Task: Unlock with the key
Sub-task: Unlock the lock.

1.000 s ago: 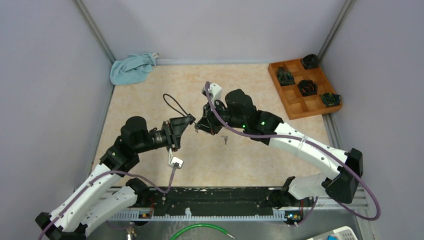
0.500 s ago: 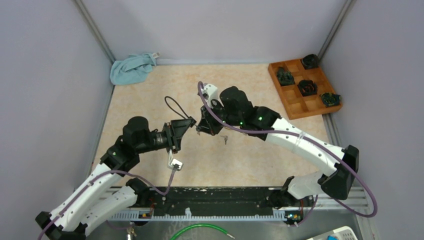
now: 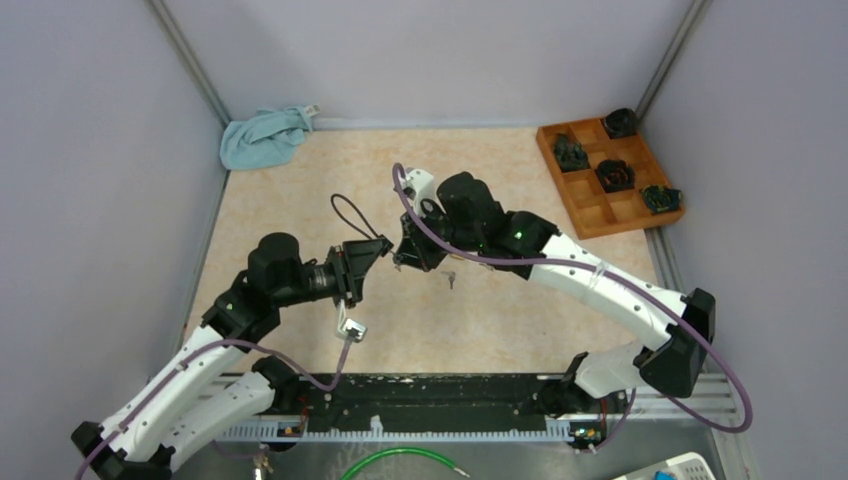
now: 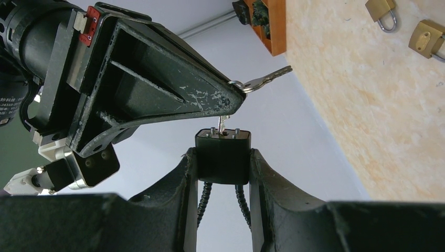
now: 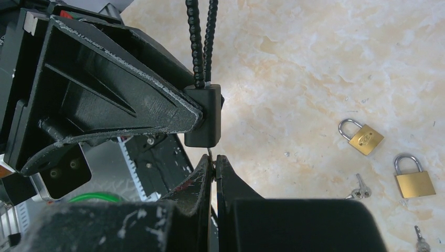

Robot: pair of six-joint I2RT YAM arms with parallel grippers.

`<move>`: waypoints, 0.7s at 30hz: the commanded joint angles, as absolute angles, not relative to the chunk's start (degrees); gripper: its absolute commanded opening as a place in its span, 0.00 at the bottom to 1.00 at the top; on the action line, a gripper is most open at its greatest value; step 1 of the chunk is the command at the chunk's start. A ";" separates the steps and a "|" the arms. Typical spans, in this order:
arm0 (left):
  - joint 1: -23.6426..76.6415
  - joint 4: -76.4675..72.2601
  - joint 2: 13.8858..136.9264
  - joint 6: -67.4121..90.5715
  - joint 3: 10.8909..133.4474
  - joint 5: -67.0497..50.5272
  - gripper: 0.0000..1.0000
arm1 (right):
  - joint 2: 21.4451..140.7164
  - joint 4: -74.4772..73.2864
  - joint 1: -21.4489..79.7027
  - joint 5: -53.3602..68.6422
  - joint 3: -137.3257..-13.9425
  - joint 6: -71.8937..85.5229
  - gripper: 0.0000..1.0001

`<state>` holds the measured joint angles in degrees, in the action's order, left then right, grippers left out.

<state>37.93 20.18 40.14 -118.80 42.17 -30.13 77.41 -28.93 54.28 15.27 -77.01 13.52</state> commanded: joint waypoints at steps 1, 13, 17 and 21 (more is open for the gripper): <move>38.85 21.80 40.51 -124.95 42.05 -31.01 0.00 | 72.86 -23.17 54.58 14.36 -77.36 13.19 0.00; 38.85 20.16 40.25 -121.76 42.08 -29.08 0.00 | 70.80 -23.53 54.60 15.51 -75.17 13.36 0.00; 38.85 19.89 40.17 -120.84 42.40 -28.76 0.00 | 70.18 -23.47 54.64 15.47 -73.83 13.45 0.00; 38.85 19.78 39.97 -120.33 42.64 -28.65 0.00 | 70.05 -22.95 54.58 15.21 -73.74 13.66 0.00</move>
